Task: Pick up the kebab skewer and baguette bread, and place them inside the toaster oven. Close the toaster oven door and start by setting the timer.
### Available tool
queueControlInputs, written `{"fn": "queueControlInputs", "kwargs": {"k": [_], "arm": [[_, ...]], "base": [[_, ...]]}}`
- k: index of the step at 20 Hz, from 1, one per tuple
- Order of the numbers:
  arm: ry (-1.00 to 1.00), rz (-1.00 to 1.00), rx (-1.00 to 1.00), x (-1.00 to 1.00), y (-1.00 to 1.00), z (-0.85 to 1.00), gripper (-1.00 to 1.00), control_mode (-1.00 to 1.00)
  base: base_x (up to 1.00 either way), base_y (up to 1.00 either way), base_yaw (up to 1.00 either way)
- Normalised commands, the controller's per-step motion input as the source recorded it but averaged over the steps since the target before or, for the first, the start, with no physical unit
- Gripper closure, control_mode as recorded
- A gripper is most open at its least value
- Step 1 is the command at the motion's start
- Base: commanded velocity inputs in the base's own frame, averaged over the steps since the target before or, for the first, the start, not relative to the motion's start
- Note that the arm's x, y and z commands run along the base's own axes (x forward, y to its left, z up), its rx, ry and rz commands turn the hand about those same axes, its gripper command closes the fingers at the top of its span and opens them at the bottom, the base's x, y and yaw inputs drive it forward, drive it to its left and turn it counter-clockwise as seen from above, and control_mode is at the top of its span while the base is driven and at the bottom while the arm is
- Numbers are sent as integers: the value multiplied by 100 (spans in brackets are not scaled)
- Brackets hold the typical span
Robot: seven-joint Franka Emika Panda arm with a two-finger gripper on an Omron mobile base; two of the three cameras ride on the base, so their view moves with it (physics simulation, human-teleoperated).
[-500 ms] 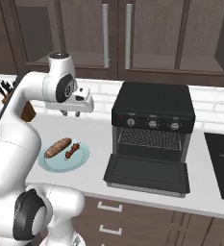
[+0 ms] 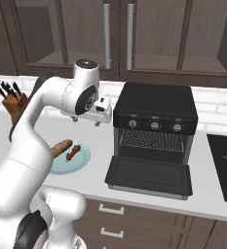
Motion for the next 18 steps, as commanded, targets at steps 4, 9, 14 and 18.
{"fn": "queueControlInputs", "kwargs": {"k": [4, 9, 14, 18], "arm": [[-6, 4, 8, -22, -82, -27, -100, -100], [-26, 14, 5, -48, -67, -40, -100, -100], [-29, 18, 0, -18, -59, -53, -100, -100], [-30, 15, 0, 6, -34, -56, -100, -100]], "base": [[0, 0, 0], [0, 0, 0], [0, 0, 0], [0, 0, 0]]}}
